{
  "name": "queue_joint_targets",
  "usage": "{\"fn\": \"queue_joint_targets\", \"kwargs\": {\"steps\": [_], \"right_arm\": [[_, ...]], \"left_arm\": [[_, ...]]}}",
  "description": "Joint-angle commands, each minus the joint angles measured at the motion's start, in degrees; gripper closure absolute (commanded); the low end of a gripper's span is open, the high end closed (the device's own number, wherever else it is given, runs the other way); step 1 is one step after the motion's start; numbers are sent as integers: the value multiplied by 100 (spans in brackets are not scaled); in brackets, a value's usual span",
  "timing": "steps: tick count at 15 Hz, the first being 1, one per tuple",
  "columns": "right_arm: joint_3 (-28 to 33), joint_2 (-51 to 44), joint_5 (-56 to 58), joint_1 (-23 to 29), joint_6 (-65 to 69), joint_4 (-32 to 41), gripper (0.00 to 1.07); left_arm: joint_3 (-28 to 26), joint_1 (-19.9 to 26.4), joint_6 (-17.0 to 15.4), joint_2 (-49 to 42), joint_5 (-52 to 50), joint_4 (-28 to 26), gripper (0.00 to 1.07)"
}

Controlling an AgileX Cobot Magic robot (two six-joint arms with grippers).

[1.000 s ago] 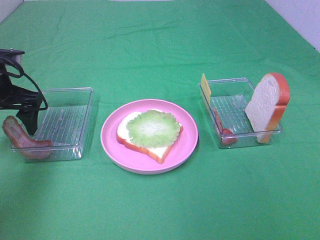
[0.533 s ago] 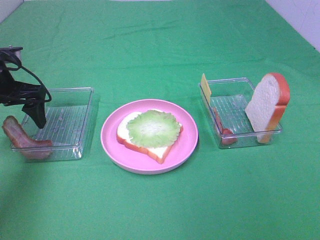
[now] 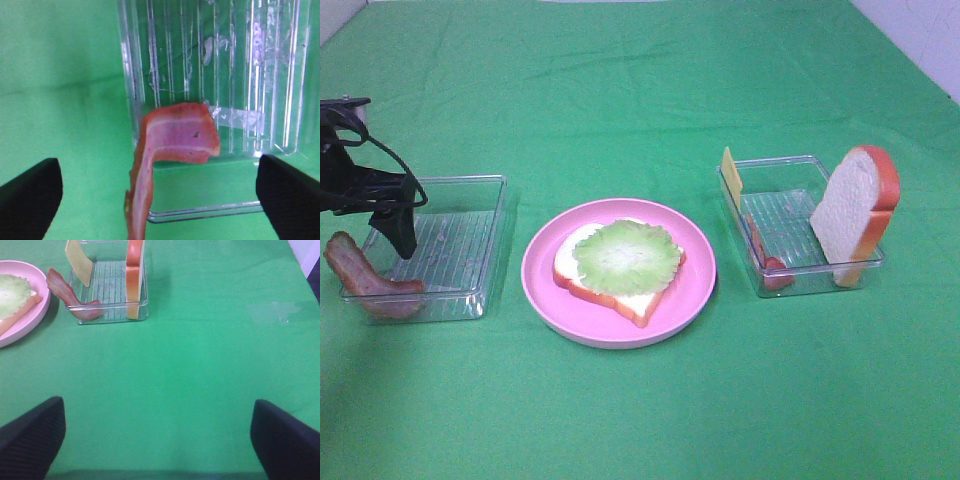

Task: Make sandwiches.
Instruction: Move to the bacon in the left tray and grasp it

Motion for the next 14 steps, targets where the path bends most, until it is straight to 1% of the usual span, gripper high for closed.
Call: {"fn": "queue_joint_targets", "kwargs": {"steps": [1, 3, 4, 5, 7, 8, 10, 11, 12, 13, 14], "right_arm": [[34, -178, -63, -40, -52, 29, 11], [34, -178, -63, -40, -52, 29, 11], [34, -178, -63, -40, -52, 29, 11], [34, -178, -63, -40, -52, 29, 11], [34, -178, -63, -40, -52, 29, 11], [34, -178, -63, -40, -52, 29, 11], [34, -178, -63, -40, -52, 29, 11], [34, -178, -63, -40, -52, 29, 11], [34, -178, -63, -40, -52, 29, 11], [34, -178, -63, -40, -52, 29, 11], [34, -178, -63, -40, -52, 29, 11]], "left_arm": [[34, 6, -29, 57, 80, -40, 9], [34, 6, -29, 57, 80, -40, 10], [34, 6, -52, 57, 97, -34, 20], [34, 6, -97, 57, 109, -34, 24], [34, 6, -241, 57, 138, -29, 40], [34, 6, -241, 57, 126, -29, 46], [34, 6, -384, 57, 115, 0, 58], [34, 6, -464, 57, 115, 40, 67], [34, 6, -516, 57, 138, 69, 71], [34, 6, -533, 57, 172, 97, 81], [34, 6, -533, 57, 298, 172, 95]]}}
